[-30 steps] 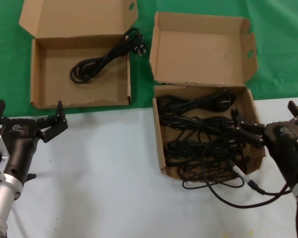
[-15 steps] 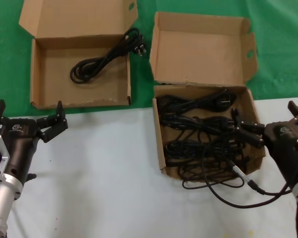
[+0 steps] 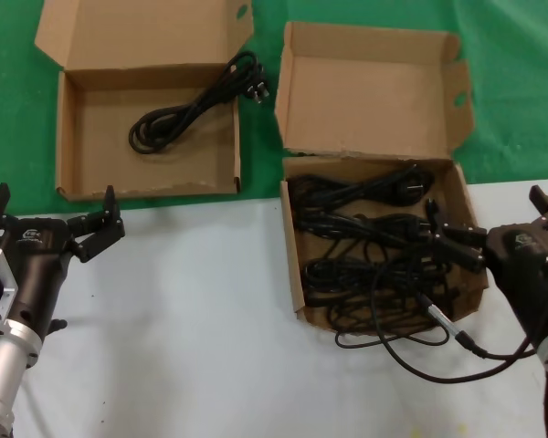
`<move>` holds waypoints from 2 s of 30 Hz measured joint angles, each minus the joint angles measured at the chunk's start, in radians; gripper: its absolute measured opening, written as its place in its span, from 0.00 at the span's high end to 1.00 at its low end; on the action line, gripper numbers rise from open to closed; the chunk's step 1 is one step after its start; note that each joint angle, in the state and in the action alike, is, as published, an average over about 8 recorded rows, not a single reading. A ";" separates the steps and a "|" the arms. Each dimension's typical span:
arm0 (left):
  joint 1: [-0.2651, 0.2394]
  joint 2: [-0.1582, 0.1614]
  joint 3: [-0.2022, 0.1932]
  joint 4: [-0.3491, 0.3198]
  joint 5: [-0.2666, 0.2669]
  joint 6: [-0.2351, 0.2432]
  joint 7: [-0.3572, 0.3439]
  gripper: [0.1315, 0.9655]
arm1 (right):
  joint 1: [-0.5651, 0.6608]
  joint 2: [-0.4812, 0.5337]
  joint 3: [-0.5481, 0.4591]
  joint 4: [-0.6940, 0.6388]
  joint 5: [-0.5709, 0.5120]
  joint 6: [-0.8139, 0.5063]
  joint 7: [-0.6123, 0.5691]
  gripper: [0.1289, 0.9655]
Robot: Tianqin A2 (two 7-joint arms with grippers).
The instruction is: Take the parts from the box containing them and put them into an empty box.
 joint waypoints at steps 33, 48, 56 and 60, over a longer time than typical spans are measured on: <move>0.000 0.000 0.000 0.000 0.000 0.000 0.000 0.00 | 0.000 0.000 0.000 0.000 0.000 0.000 0.000 0.00; 0.000 0.000 0.000 0.000 0.000 0.000 0.000 0.00 | 0.000 0.000 0.000 0.000 0.000 0.000 0.000 0.00; 0.000 0.000 0.000 0.000 0.000 0.000 0.000 0.00 | 0.000 0.000 0.000 0.000 0.000 0.000 0.000 0.00; 0.000 0.000 0.000 0.000 0.000 0.000 0.000 0.00 | 0.000 0.000 0.000 0.000 0.000 0.000 0.000 0.00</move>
